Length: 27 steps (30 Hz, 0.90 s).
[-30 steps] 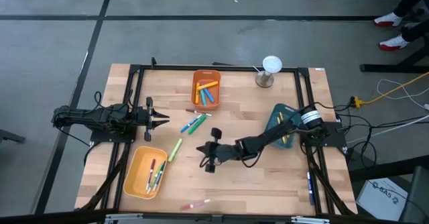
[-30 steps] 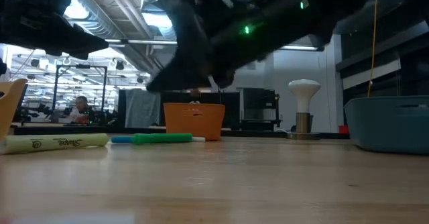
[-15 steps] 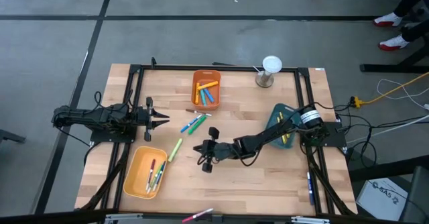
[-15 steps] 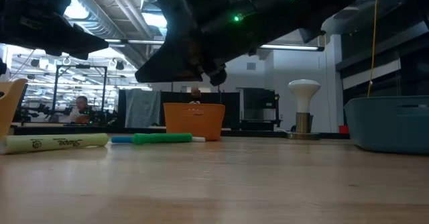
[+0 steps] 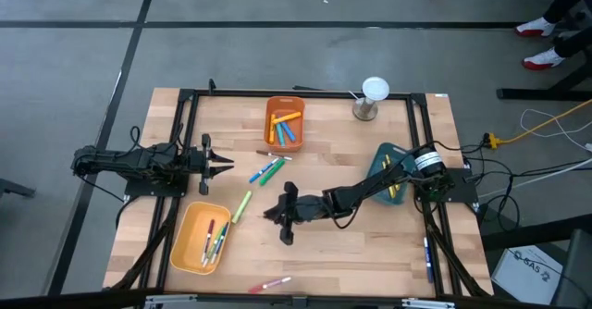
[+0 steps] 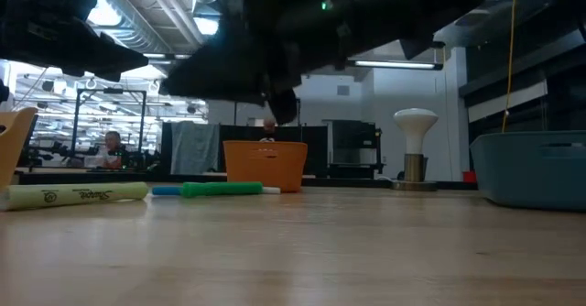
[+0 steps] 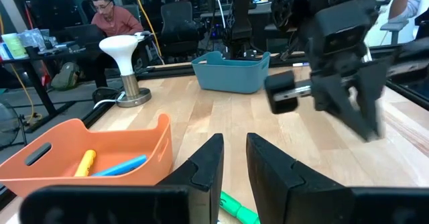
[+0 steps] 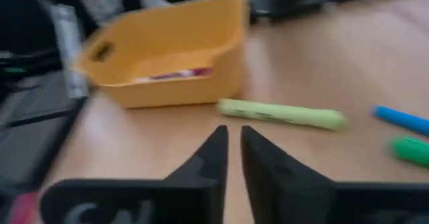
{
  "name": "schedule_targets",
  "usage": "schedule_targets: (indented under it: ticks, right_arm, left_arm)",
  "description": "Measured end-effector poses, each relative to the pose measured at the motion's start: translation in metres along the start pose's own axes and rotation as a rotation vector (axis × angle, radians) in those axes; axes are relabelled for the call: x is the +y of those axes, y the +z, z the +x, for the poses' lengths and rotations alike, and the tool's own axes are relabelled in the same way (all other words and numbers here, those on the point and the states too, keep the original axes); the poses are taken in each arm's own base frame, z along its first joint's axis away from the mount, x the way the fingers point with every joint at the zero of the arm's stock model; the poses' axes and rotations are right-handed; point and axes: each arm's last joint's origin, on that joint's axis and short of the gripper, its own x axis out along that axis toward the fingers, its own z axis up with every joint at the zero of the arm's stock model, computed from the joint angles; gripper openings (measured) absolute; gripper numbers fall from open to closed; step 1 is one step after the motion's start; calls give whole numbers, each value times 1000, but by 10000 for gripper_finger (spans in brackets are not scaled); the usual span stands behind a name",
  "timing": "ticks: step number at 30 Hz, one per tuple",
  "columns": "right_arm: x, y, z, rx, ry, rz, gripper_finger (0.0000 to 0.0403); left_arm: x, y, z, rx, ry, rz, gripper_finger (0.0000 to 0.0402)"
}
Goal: Pick & Place Markers
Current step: Put the pink marker pen into the yellow bin
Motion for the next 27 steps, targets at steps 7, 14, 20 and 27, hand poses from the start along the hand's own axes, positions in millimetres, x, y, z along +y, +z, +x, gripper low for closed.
schedule_targets:
  ticks: [7,14,20,27]
  right_arm:
    - [7,3,-1,7,182,-16,154]
    - [7,2,-1,23,201,-26,226]
    - [7,2,-1,21,201,-47,237]
    - [6,2,0,11,168,-44,234]
  left_arm:
    - [0,0,0,0,0,0,64]
    - [0,0,0,-1,0,0,64]
    - [0,0,0,-1,0,0,61]
    - [0,0,0,-1,0,0,63]
